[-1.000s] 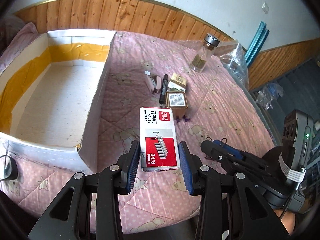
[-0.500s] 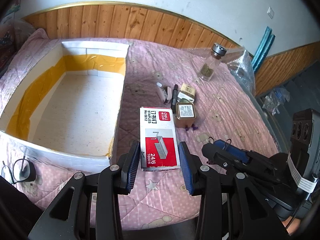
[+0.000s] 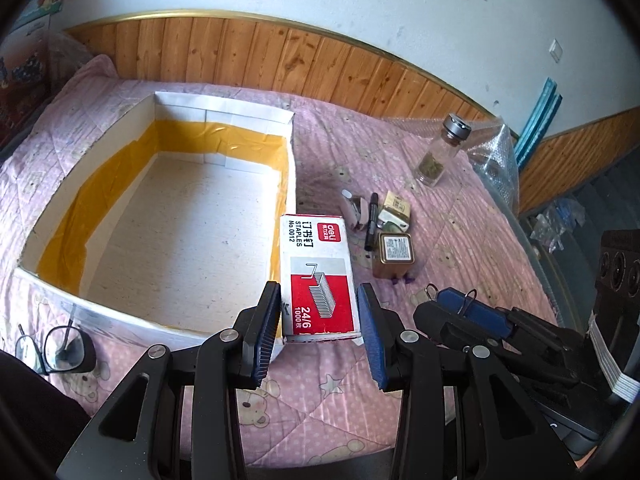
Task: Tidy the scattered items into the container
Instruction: 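Carry the staple box with the left gripper while the right gripper carries the binder clip over the box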
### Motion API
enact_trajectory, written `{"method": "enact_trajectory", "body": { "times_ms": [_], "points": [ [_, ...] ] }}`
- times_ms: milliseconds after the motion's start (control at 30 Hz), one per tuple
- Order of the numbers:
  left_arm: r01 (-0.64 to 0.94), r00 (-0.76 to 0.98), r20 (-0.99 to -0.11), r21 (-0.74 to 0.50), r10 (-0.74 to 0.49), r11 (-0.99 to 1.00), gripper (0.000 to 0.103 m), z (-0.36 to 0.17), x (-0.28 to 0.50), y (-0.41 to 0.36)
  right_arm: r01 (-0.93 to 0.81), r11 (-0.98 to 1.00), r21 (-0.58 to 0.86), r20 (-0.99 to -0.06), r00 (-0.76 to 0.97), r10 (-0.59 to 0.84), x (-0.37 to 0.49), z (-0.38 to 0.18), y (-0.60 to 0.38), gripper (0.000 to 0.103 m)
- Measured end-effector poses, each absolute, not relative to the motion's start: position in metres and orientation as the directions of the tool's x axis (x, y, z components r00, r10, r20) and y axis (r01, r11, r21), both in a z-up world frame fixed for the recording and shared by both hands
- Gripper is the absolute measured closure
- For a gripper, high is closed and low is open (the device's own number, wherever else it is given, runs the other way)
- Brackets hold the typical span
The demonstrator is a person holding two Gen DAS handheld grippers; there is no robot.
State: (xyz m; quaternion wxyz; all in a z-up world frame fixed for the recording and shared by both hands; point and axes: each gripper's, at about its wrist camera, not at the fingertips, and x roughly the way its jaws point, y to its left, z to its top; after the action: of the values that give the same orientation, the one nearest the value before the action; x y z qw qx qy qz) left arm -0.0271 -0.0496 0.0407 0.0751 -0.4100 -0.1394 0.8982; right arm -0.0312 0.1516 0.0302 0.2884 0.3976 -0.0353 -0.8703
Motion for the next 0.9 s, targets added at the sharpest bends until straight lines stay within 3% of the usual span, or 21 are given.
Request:
{"method": "enact_trajectory", "body": {
  "times_ms": [900],
  "points": [
    [0.074,-0.677,-0.710,-0.325,0.192,-0.943,0.063,0.055,-0.053,-0.107,0.584,-0.771,0.254,-0.661,-0.477,-0.579,-0.061,0.058,0.083,0.068]
  ]
}}
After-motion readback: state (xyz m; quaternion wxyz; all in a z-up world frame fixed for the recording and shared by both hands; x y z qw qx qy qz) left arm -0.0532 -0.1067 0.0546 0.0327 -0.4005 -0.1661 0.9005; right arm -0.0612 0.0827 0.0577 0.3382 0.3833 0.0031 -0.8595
